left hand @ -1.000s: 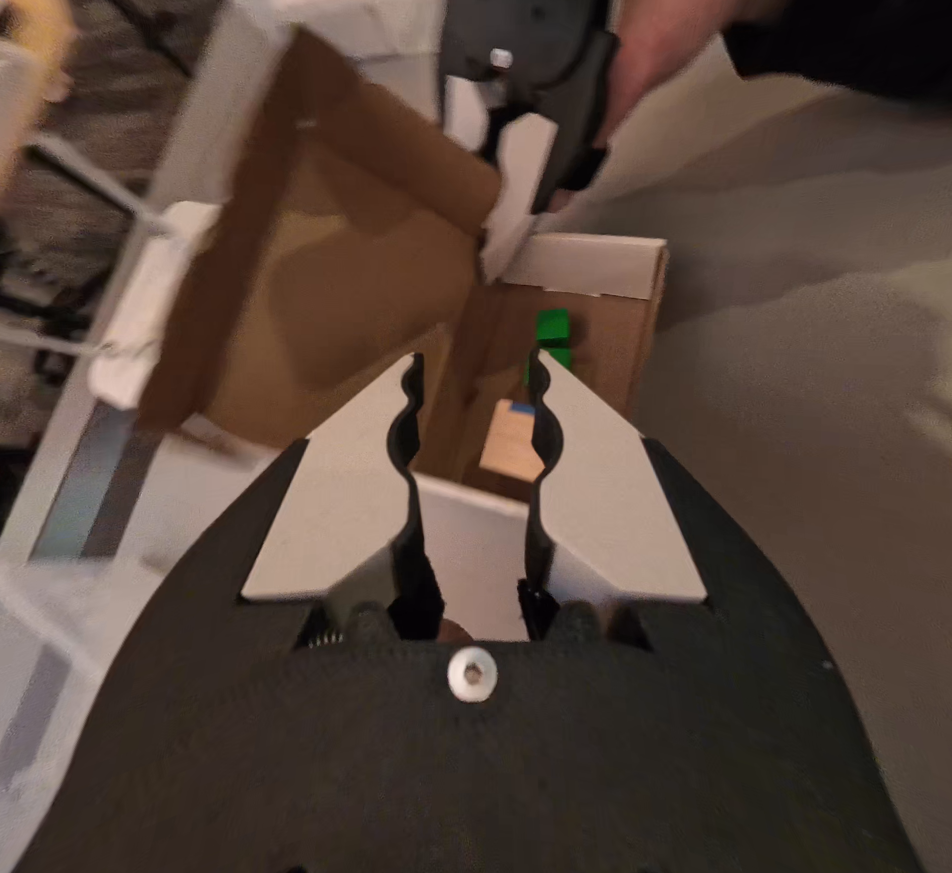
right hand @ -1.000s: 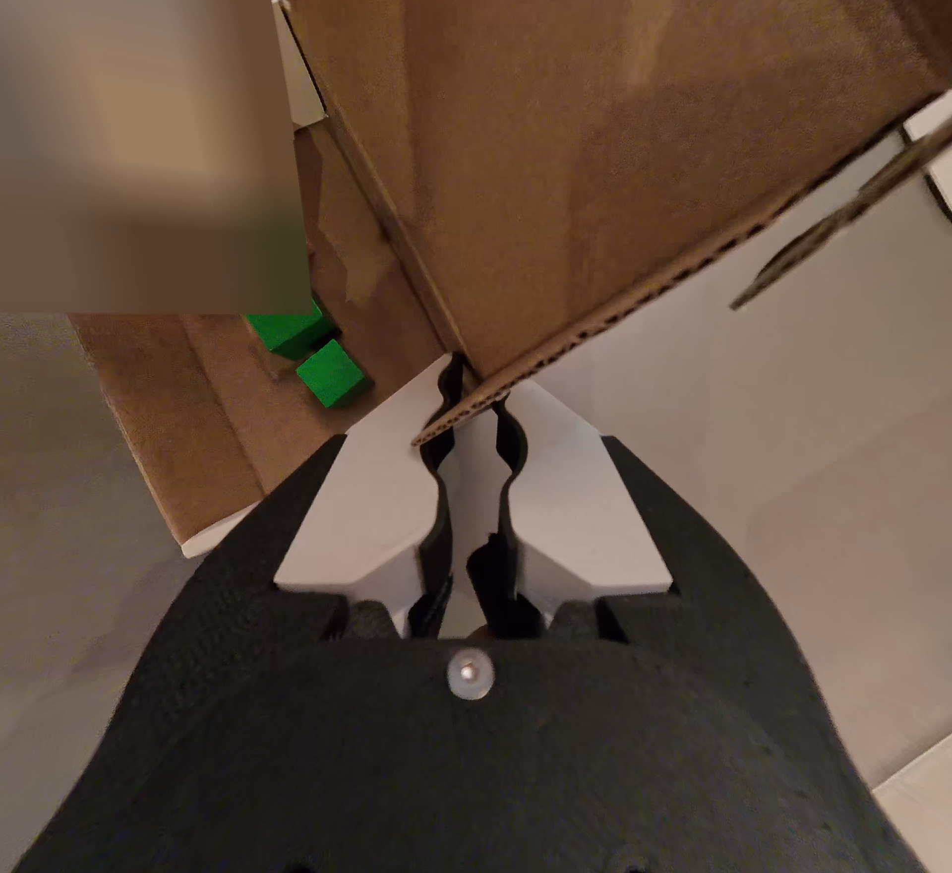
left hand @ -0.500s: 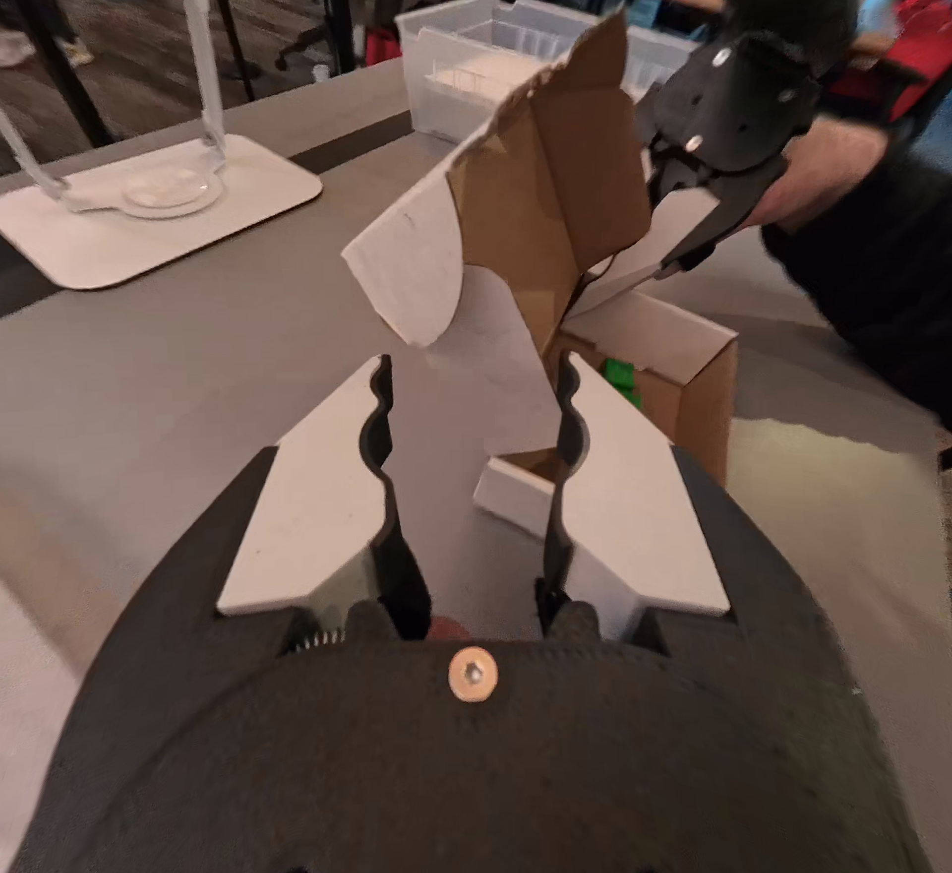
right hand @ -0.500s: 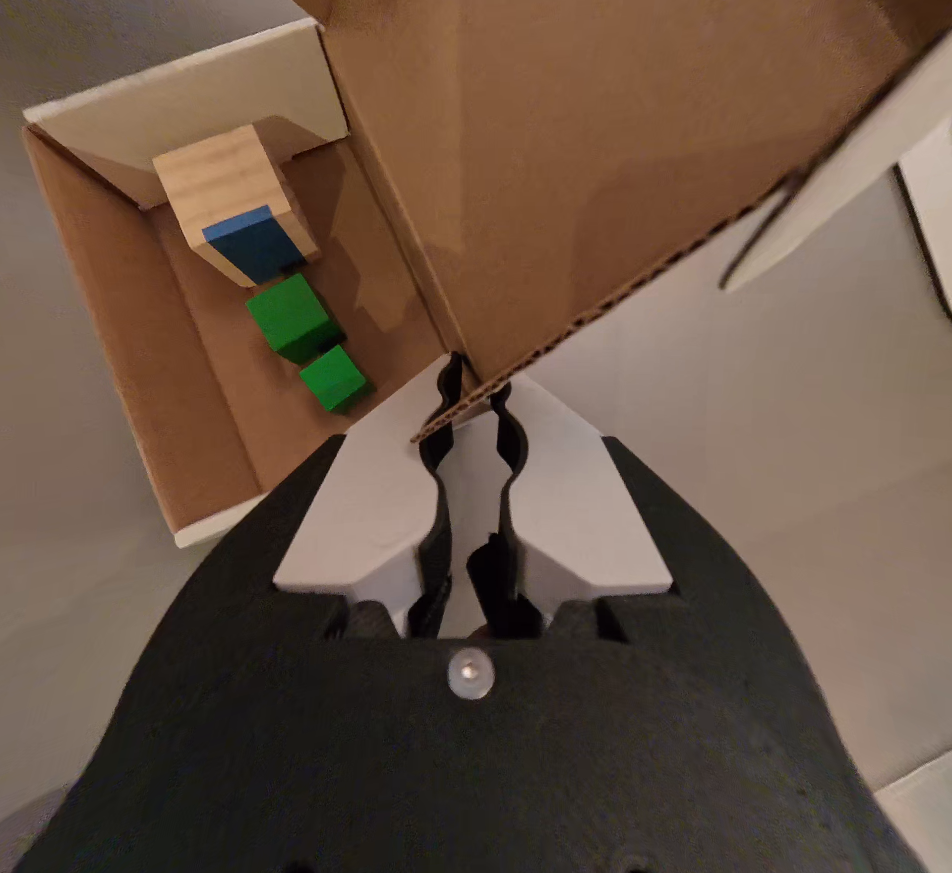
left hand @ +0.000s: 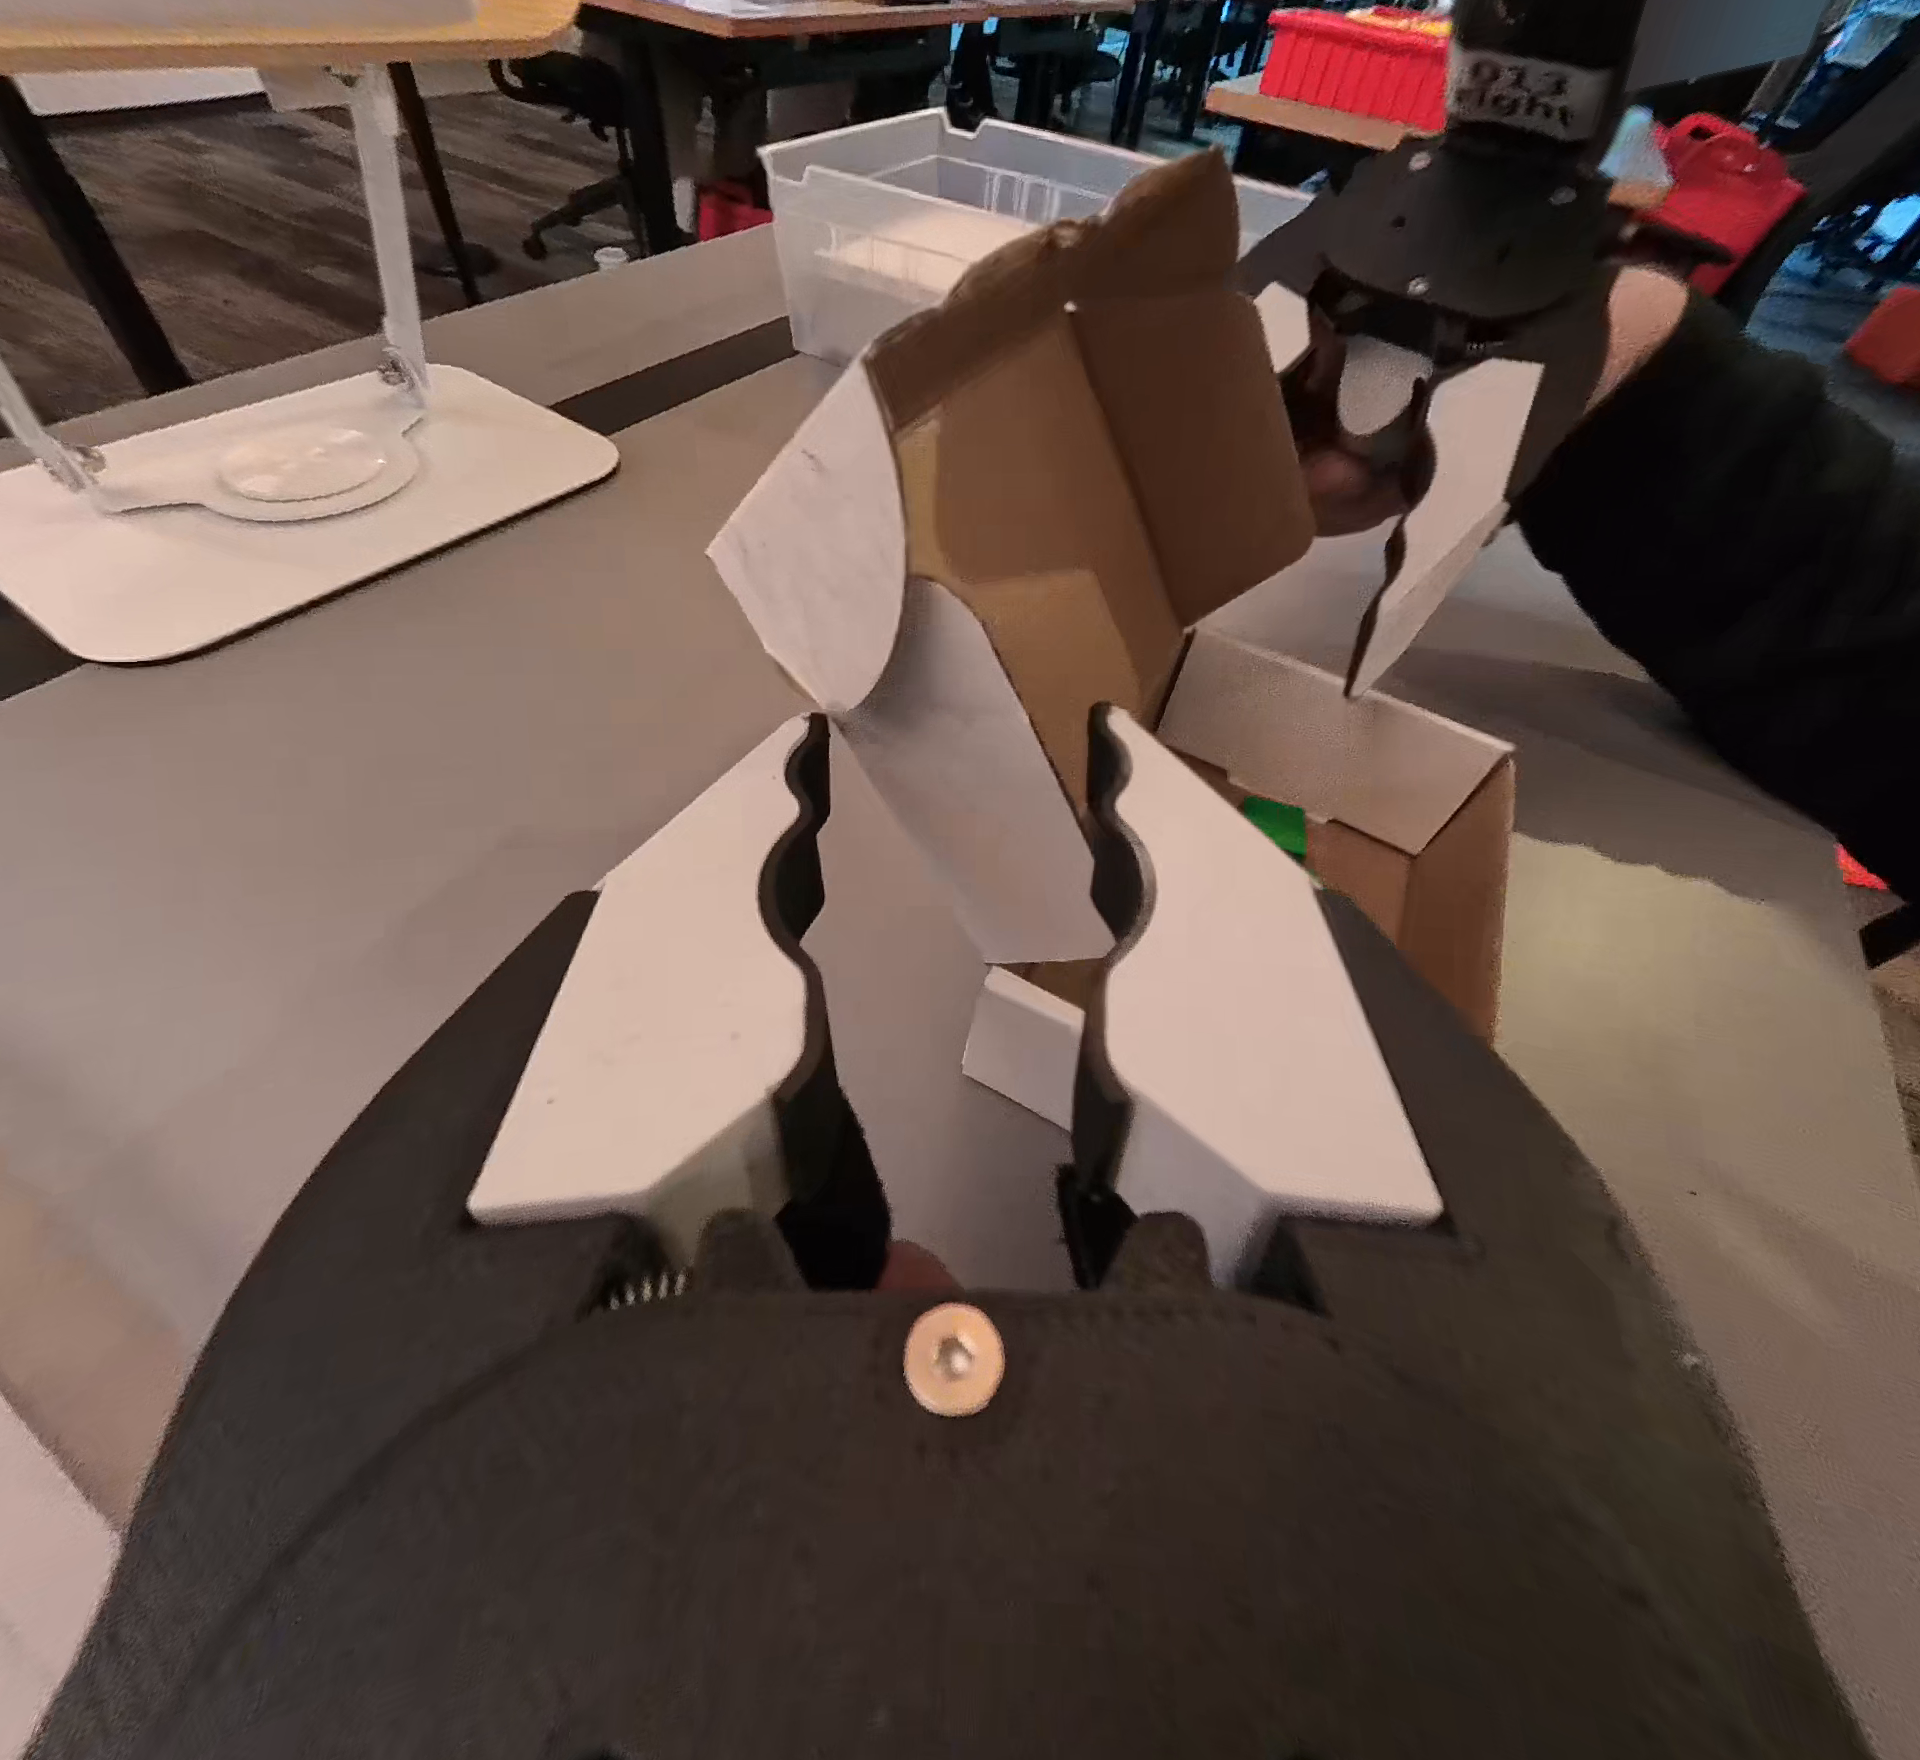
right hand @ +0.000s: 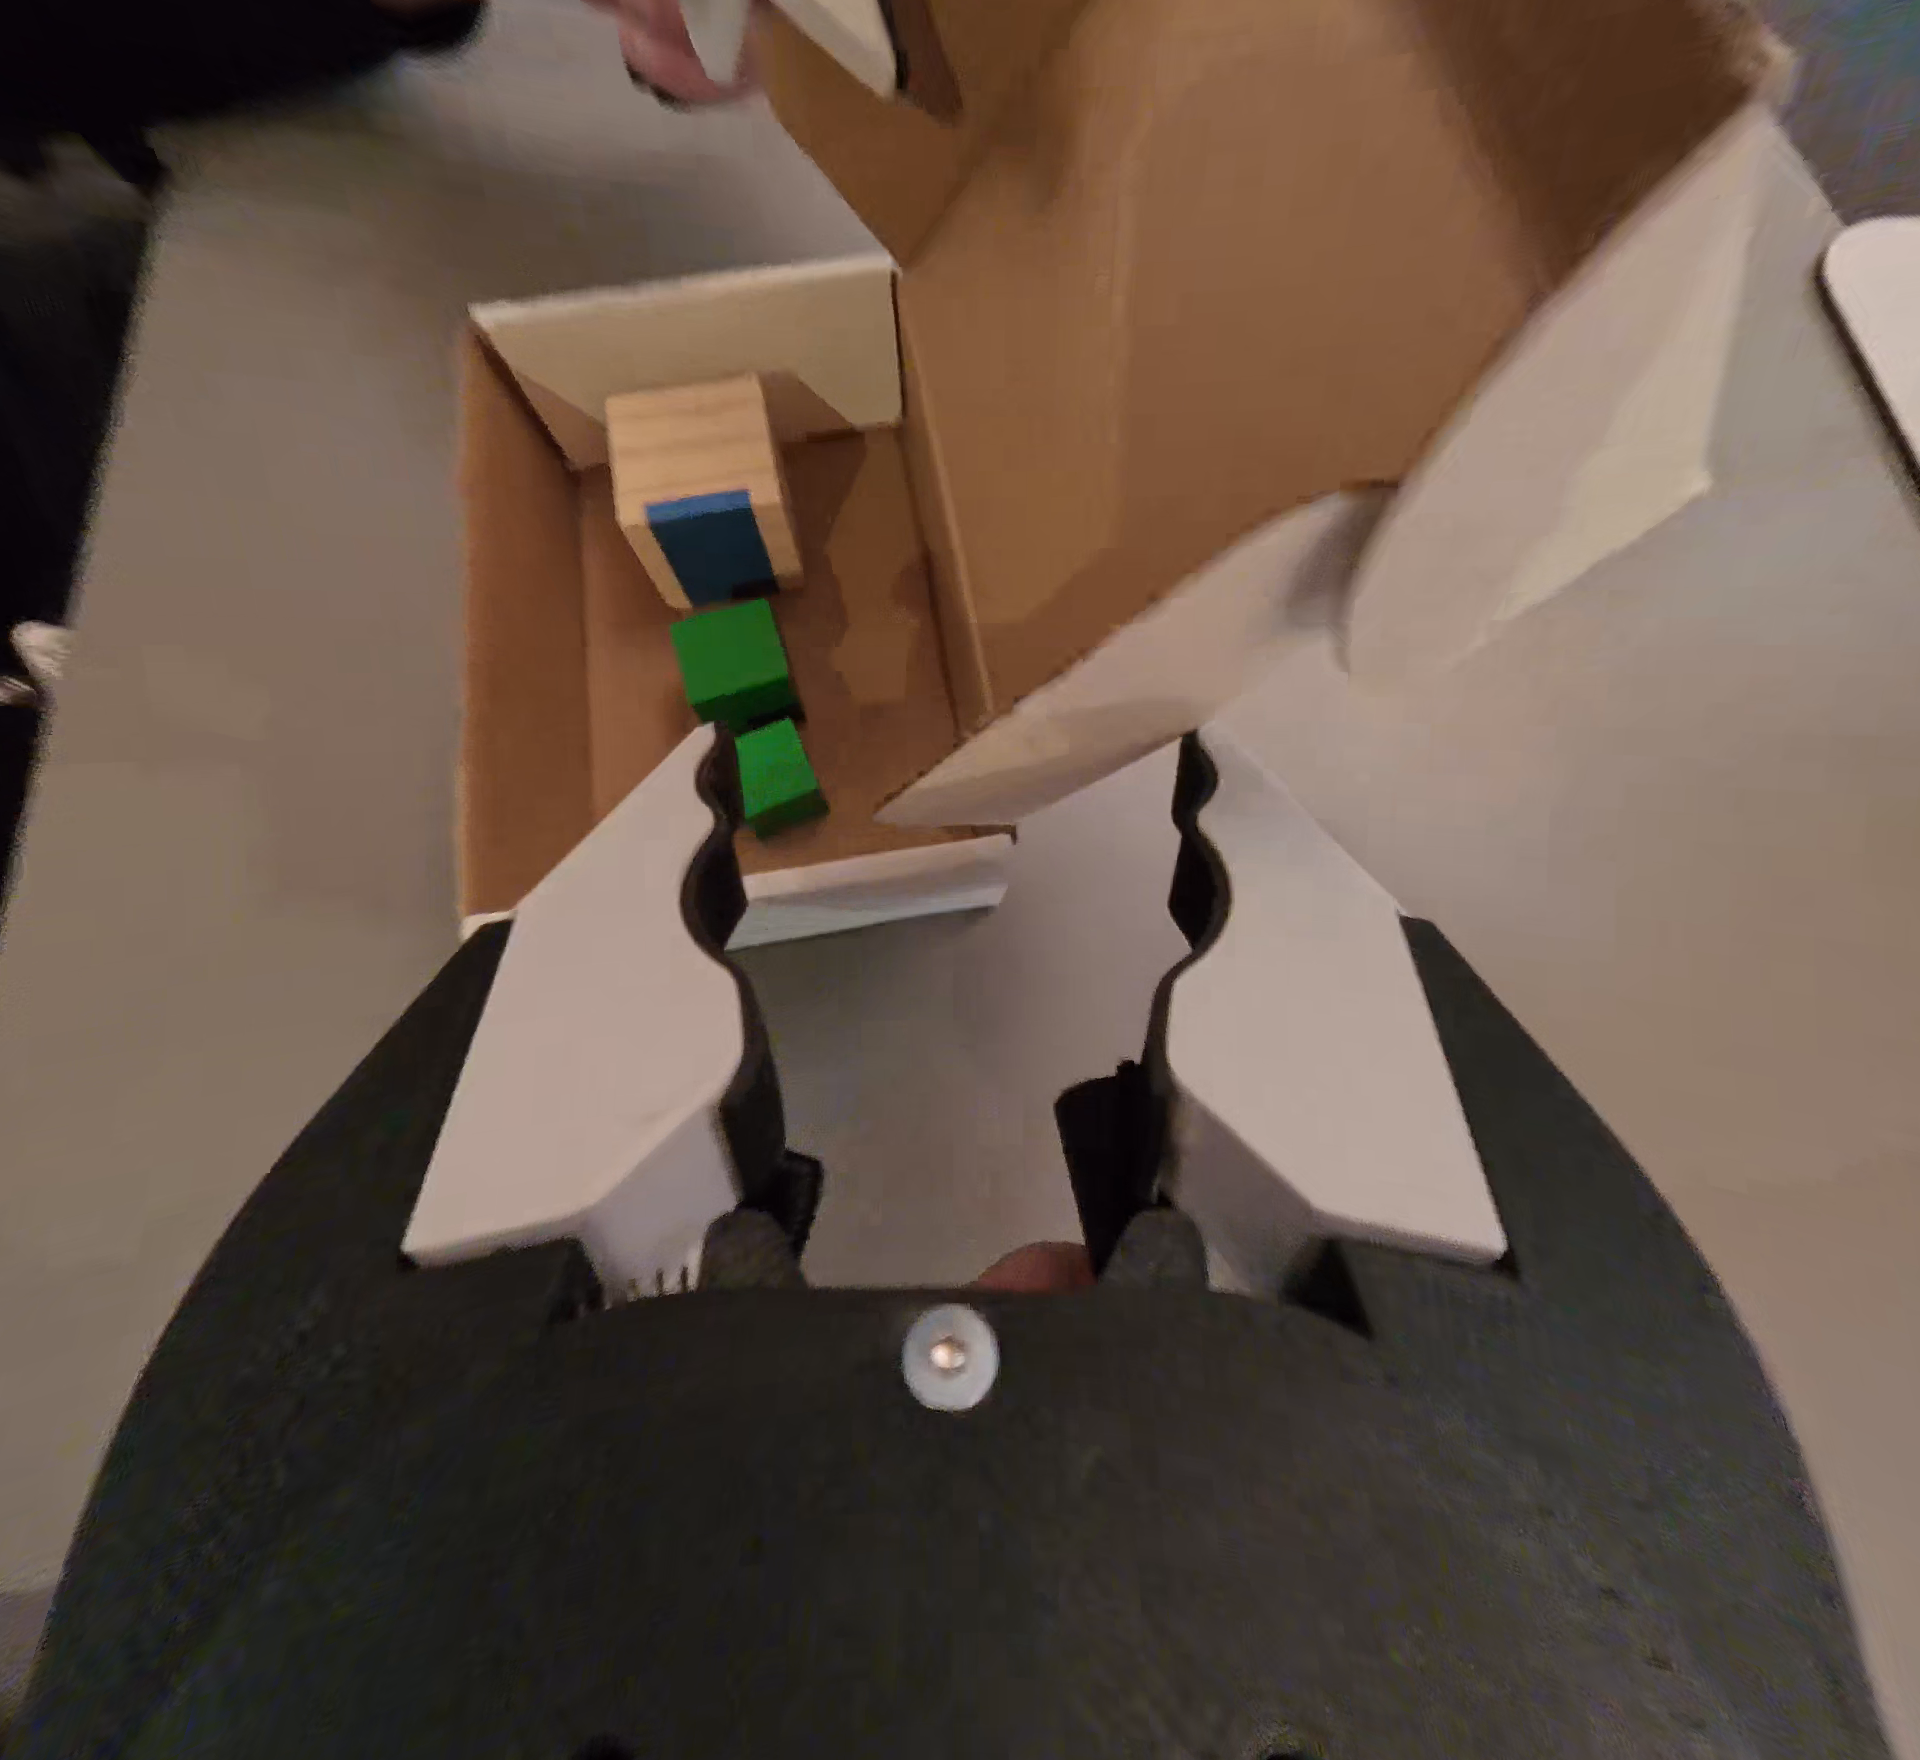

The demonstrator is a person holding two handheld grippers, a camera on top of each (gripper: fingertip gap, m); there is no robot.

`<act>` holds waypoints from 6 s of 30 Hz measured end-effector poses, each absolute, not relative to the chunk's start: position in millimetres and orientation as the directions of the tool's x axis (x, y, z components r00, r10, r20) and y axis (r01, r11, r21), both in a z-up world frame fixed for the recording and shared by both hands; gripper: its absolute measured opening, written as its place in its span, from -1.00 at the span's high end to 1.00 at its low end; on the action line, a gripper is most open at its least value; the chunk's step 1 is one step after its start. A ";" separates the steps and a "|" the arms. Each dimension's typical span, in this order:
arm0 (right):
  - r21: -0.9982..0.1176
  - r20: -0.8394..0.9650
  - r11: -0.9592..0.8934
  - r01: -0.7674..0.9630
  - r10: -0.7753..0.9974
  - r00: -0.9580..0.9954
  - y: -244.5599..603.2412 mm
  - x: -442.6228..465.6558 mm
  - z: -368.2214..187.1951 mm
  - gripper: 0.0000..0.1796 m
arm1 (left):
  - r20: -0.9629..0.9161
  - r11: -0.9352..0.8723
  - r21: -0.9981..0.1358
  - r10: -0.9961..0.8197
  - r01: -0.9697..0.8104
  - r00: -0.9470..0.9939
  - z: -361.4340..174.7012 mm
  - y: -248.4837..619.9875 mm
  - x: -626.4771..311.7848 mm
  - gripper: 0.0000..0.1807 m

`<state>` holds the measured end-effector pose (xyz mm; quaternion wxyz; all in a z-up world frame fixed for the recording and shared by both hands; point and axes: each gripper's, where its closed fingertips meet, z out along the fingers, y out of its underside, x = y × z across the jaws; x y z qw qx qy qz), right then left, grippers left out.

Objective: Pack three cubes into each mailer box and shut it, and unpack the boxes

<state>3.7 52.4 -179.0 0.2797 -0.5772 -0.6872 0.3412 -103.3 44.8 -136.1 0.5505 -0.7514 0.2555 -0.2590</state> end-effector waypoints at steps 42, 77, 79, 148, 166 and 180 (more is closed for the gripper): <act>-0.930 0.151 0.052 0.363 0.956 0.250 31.7 -2.7 -144.0 0.36 | 0.007 -0.152 -0.986 -0.430 -0.065 0.903 -129.0 10.3 -72.8 0.26; -0.644 0.200 0.428 0.634 0.894 -0.400 48.0 -5.5 -161.5 0.42 | -0.137 -0.122 -0.888 -0.851 -0.444 0.507 -143.7 -10.3 -76.7 0.39; -0.653 0.176 0.418 0.631 0.895 -0.410 43.4 -4.5 -161.1 0.39 | -0.141 -0.120 -0.886 -0.849 -0.447 0.508 -144.2 -8.0 -76.0 0.39; -0.454 0.499 0.635 0.625 0.762 -0.412 -50.0 28.9 -183.6 -0.07 | -0.209 -0.074 -0.657 -0.939 -0.751 0.275 -209.8 -44.0 -56.4 -0.17; -0.405 0.477 0.631 0.662 0.763 -0.435 -54.7 27.7 -208.1 -0.13 | -0.439 0.108 -0.658 -0.859 -0.745 0.263 -191.7 -83.6 -77.3 -0.16; -0.470 0.369 0.597 0.650 0.802 -0.470 -64.5 35.6 -217.8 -0.24 | -0.406 0.113 -0.573 -0.900 -0.812 0.161 -216.7 -103.2 -65.7 -0.13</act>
